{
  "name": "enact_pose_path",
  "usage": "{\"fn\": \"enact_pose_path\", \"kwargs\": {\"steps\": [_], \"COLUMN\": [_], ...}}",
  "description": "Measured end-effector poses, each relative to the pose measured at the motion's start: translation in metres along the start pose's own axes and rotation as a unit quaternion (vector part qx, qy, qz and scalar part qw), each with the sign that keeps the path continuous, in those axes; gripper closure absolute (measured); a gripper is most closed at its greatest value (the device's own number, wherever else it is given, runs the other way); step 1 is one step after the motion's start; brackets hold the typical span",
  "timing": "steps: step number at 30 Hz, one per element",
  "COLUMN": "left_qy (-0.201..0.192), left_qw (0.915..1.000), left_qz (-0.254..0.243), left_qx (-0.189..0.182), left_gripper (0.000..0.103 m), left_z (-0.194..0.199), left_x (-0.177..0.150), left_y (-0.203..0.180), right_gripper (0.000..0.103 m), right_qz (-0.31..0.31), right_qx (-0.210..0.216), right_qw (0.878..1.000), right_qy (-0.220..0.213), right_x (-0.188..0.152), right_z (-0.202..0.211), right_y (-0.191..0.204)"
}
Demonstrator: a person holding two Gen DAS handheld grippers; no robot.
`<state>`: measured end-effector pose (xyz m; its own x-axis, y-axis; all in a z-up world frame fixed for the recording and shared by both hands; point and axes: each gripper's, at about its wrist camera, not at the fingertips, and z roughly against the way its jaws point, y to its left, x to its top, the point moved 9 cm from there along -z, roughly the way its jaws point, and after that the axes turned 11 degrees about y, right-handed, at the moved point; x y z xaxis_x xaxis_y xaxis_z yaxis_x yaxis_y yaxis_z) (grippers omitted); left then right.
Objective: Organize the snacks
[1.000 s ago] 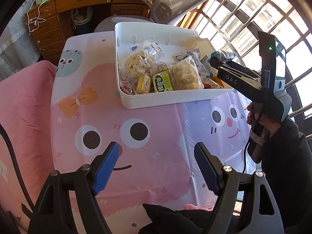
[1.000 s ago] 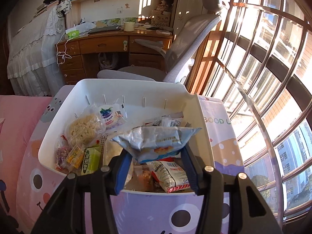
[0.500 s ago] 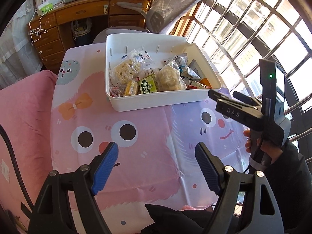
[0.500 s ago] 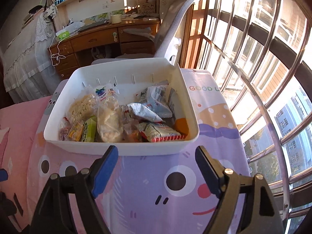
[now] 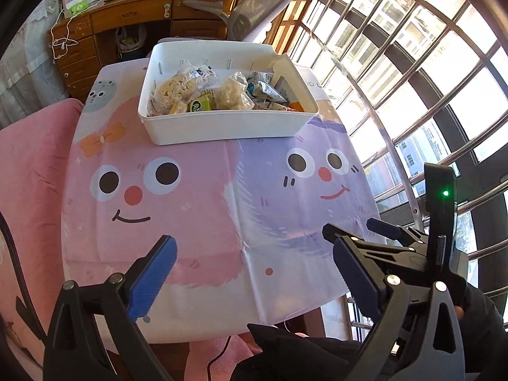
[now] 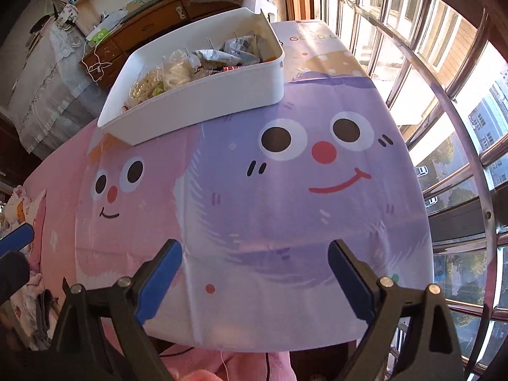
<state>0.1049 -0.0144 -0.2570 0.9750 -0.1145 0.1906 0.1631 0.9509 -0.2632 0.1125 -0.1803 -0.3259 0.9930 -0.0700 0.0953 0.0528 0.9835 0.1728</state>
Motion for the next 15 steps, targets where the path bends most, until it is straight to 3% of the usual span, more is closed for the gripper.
{"fn": "enact_pose_path", "kwargs": {"steps": [6, 15], "left_qy": [-0.02, -0.071], "left_qw": [0.9993, 0.9958], "left_qz": [0.008, 0.013], "left_qx": [0.029, 0.056], "left_gripper": [0.001, 0.001], "left_z": [0.022, 0.075], "left_x": [-0.02, -0.021], "left_y": [-0.014, -0.034], "right_gripper": [0.004, 0.003], "right_qz": [0.037, 0.061], "right_qx": [0.025, 0.05], "right_qw": [0.999, 0.997], "right_qy": [0.004, -0.002], "right_x": [-0.037, -0.058], "right_z": [0.04, 0.109], "right_y": [0.004, 0.008]}}
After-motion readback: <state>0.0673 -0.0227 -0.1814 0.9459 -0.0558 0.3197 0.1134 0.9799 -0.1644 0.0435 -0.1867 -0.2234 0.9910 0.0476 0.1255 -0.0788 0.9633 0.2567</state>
